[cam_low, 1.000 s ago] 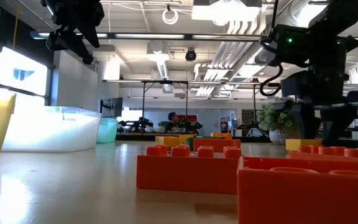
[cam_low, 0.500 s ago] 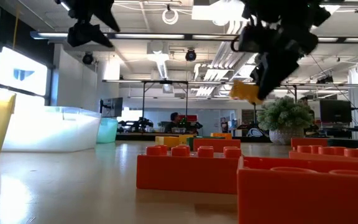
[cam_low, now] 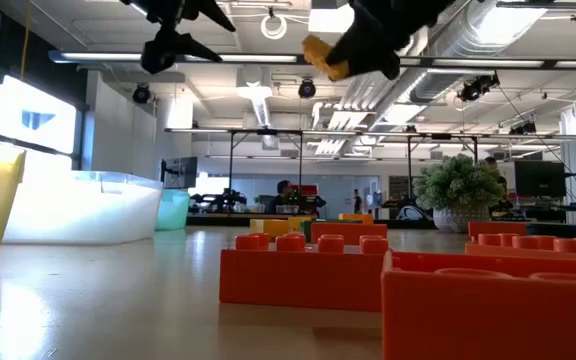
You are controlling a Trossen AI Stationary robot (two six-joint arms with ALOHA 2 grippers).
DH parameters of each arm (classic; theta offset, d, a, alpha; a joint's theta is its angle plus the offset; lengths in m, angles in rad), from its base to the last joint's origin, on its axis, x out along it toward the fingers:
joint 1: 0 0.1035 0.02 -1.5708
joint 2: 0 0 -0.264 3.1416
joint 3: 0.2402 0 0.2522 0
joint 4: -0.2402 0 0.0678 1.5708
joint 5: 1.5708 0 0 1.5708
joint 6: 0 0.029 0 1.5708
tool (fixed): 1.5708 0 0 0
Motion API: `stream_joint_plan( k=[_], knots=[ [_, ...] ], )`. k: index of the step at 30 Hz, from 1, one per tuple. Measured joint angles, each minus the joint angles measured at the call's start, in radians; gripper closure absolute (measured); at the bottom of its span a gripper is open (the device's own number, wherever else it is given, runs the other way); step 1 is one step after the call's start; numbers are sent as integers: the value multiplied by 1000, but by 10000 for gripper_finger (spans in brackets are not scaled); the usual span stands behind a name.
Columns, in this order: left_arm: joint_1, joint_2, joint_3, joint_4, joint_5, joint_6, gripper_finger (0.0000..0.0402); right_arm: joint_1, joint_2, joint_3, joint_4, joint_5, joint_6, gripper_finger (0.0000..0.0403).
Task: Sort & place blocks by color
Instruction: Put the yellow game piece into the yellow bin
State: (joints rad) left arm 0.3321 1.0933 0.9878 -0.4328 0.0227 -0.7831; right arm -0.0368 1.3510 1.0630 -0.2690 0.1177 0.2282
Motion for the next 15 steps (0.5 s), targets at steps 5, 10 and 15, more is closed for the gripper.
stream_joint_plan(
  k=[5,10,15],
  knots=[
    [0,54,0,34,2,0,193,2,18,54,27,67,-91,283],
    [0,109,0,103,79,-2,193,16,85,92,17,93,-122,282],
    [0,152,0,144,140,-10,193,44,170,116,-21,122,-181,282]
  ],
)
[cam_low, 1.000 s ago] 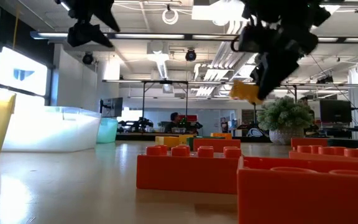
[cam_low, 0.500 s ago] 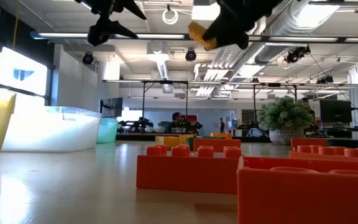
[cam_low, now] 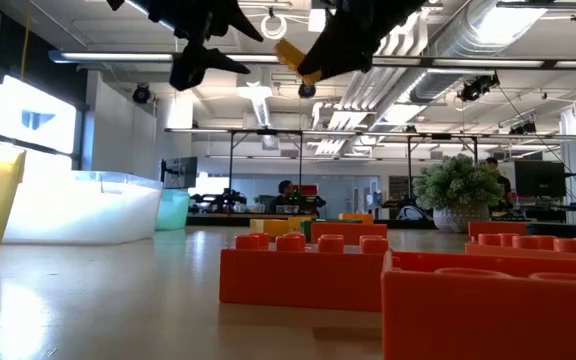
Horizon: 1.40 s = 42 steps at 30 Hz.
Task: Sort & place blocks by color
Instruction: Put the yellow game piece into the yellow bin
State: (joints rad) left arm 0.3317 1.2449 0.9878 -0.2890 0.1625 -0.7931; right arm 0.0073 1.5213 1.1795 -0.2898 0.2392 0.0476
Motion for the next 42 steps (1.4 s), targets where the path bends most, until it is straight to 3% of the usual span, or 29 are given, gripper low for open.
stream_joint_plan(
  k=[10,27,31,39,42],
  knots=[
    [0,51,0,2,-2,-16,193,48,114,14,-11,93,-93,282],
    [-12,163,0,46,33,4,194,52,149,13,99,110,-135,282],
    [-11,170,0,76,78,17,218,53,149,13,107,136,-135,282],
    [-10,170,0,72,80,48,313,52,149,13,103,153,-143,282],
    [-10,170,0,72,79,54,322,52,149,13,104,154,-143,281]
  ],
)
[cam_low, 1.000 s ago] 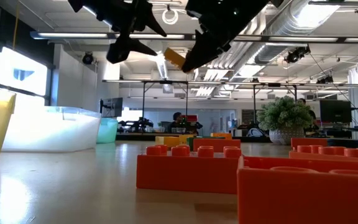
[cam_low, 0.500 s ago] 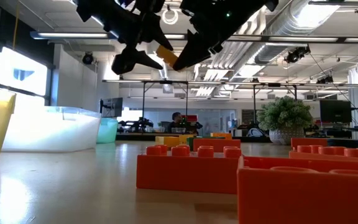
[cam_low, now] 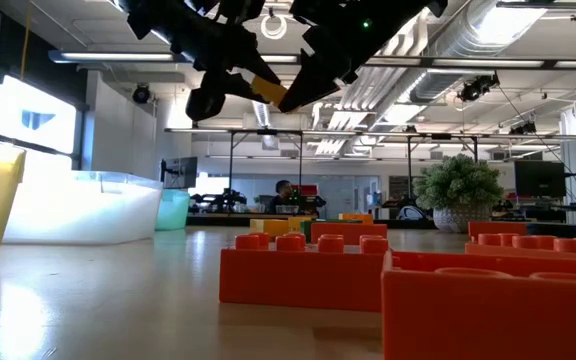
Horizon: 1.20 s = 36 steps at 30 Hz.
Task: Sort & place blocks by color
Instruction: Put the yellow game piece into the yellow bin
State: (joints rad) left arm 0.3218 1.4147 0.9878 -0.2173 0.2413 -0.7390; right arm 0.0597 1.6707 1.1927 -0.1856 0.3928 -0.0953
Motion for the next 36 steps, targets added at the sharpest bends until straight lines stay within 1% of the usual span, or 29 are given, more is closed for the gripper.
stream_joint_plan(
  k=[3,7,13,16,19,21,23,25,28,31,36],
  knots=[
    [-1,0,0,-3,6,33,322,1,0,0,0,-3,2,276],
    [-5,-20,0,-40,18,77,322,9,0,0,14,-15,39,257],
    [-37,-73,0,-164,16,141,327,29,-1,-1,13,-75,106,214],
    [-68,-109,0,-222,-10,158,329,36,-1,-1,29,-93,155,196],
    [-101,-148,-1,-310,-39,178,330,46,-1,-1,23,-99,241,184],
    [-127,-178,-1,-346,-41,189,330,48,-1,-1,22,-141,290,182],
    [-161,-210,-1,-391,-44,196,330,48,-1,-1,20,-193,337,181],
    [-203,-237,-1,-423,-44,197,330,48,-1,-1,20,-222,400,181],
    [-267,-277,0,-482,-44,197,329,48,-1,-1,11,-241,478,181],
    [-342,-301,0,-548,-51,195,329,48,-1,-1,-4,-249,523,181],
    [-487,-310,0,-634,-138,168,329,48,-1,-1,-21,-256,552,181]
  ],
)
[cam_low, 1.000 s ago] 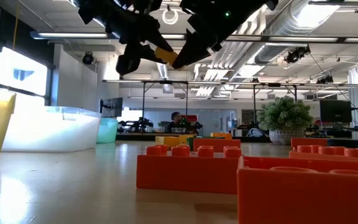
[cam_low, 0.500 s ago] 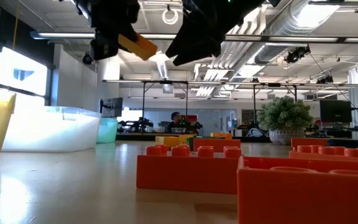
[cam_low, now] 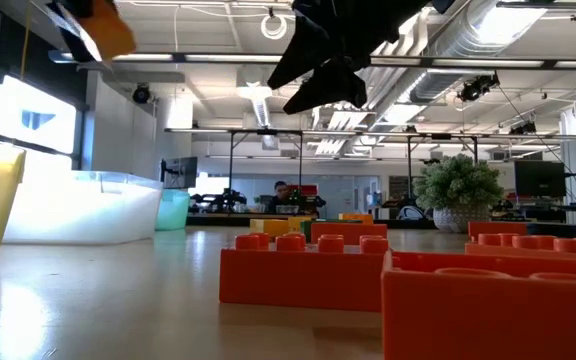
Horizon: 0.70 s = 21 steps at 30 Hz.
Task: Sort & place blocks by color
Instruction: Put the yellow game piece into the yellow bin
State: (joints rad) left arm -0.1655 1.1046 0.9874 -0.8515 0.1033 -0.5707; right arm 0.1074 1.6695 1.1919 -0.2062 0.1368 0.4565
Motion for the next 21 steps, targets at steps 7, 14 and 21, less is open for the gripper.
stream_joint_plan(
  k=[7,14,21],
  knots=[
    [-213,3,0,-50,-82,-119,328,0,0,0,-2,-42,10,181],
    [-384,4,0,-60,-140,-297,328,0,0,0,-110,-63,62,181],
    [-540,51,0,-126,-237,-488,328,0,0,0,-215,-43,60,181]
  ],
)
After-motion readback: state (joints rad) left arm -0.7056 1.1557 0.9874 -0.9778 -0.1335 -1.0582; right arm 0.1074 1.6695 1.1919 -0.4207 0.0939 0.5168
